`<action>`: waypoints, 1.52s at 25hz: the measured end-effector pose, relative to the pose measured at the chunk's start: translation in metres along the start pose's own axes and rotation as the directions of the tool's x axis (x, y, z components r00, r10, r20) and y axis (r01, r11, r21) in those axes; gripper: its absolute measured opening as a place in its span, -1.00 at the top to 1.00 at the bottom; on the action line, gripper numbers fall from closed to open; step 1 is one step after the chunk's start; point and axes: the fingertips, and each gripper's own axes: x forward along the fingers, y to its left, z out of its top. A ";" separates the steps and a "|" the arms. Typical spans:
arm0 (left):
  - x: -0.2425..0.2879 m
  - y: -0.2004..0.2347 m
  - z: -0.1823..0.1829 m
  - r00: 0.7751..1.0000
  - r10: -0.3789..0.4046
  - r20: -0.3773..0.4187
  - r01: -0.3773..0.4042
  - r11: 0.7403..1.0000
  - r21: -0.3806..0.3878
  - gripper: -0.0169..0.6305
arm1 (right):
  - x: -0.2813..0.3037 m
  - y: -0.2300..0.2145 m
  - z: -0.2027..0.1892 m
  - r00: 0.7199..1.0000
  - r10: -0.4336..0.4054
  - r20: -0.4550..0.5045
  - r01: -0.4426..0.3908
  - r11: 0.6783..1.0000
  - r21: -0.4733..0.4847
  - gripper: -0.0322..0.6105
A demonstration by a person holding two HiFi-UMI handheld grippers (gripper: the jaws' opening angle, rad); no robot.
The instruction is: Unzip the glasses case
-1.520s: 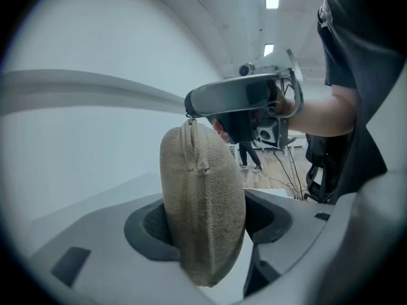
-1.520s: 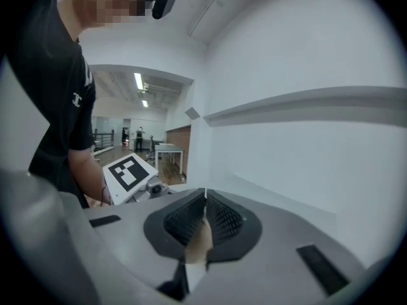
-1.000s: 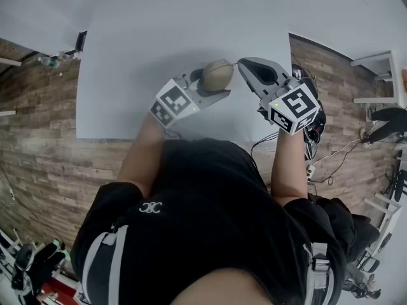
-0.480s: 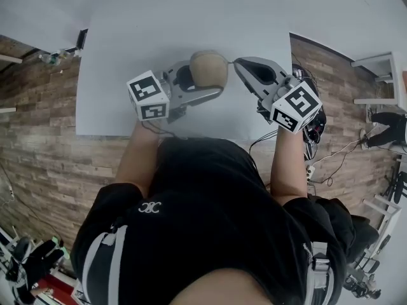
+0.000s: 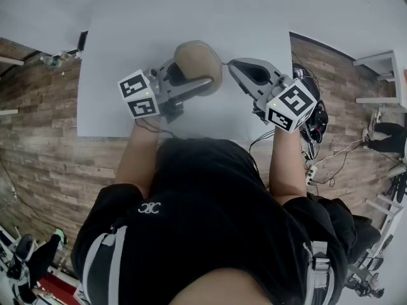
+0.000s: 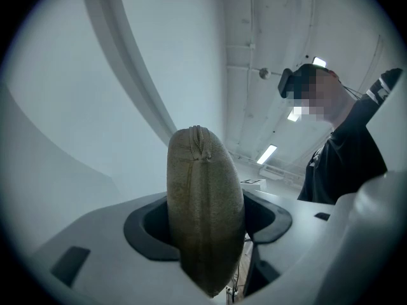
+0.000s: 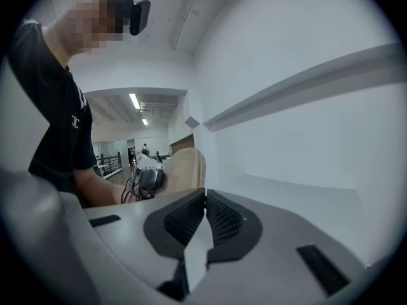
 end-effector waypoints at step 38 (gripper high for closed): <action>-0.005 0.014 0.031 0.978 0.024 0.207 0.006 0.990 -0.144 0.07 | 0.038 0.073 -0.076 0.957 0.282 -0.068 -0.256 0.931 0.260 0.83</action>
